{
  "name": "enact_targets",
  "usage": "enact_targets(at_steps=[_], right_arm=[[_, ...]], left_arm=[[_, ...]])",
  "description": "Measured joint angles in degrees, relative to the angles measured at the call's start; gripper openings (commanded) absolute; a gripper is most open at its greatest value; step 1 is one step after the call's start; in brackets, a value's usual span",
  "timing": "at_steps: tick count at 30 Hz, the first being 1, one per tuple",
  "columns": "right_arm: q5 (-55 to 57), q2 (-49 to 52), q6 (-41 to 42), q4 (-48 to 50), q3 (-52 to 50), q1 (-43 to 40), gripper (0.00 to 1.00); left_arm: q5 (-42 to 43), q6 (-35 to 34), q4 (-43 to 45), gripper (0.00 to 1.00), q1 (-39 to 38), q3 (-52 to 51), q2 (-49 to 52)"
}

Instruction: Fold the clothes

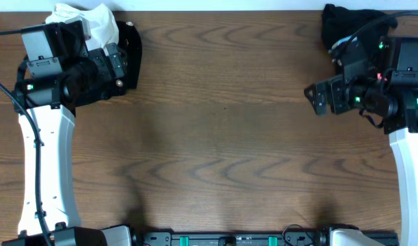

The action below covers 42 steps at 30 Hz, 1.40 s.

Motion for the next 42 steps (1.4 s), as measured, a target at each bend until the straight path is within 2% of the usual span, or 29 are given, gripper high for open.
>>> enact_targets(at_steps=[42], right_arm=[[1.9,0.0,0.0,-2.3,0.0,0.0,0.99]], left_arm=[[-0.2,0.6,-0.2,0.98,0.0,0.0,0.0]])
